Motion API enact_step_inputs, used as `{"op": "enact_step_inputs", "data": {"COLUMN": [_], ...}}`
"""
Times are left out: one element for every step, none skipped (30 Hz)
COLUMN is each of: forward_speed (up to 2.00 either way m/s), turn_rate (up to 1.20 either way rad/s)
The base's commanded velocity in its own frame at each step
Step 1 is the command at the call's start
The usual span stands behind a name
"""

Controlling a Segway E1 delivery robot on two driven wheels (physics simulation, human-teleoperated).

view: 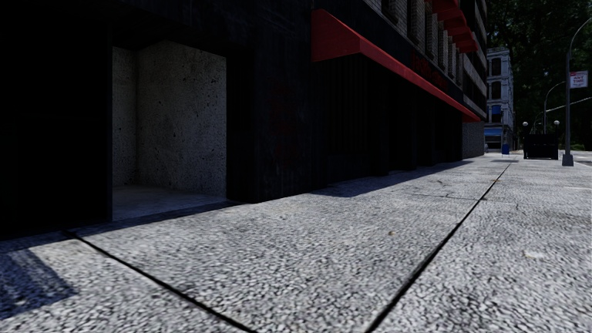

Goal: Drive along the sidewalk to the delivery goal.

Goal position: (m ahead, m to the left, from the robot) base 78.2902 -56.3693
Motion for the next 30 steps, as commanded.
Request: {"op": "enact_step_inputs", "data": {"forward_speed": [2.00, 2.00, 2.00, 2.00, 2.00, 2.00, 2.00, 2.00, 2.00, 2.00, 2.00, 2.00, 2.00, 2.00, 2.00, 2.00, 2.00, 2.00, 2.00, 2.00, 2.00, 2.00, 2.00, 2.00, 2.00, 2.00, 2.00, 2.00, 2.00, 2.00], "turn_rate": [-0.40, -0.40, -0.64, -0.75, -0.62, -0.62, -0.52, -0.56, -0.65, -0.65, -0.70, -0.71, -0.71, -0.71, -0.71, -0.71, -0.71, -0.71, -0.71, -0.71, -0.71, -0.71, -0.71, -0.71, -0.71, -0.69, -0.68, -0.68, -0.68, -0.68]}}
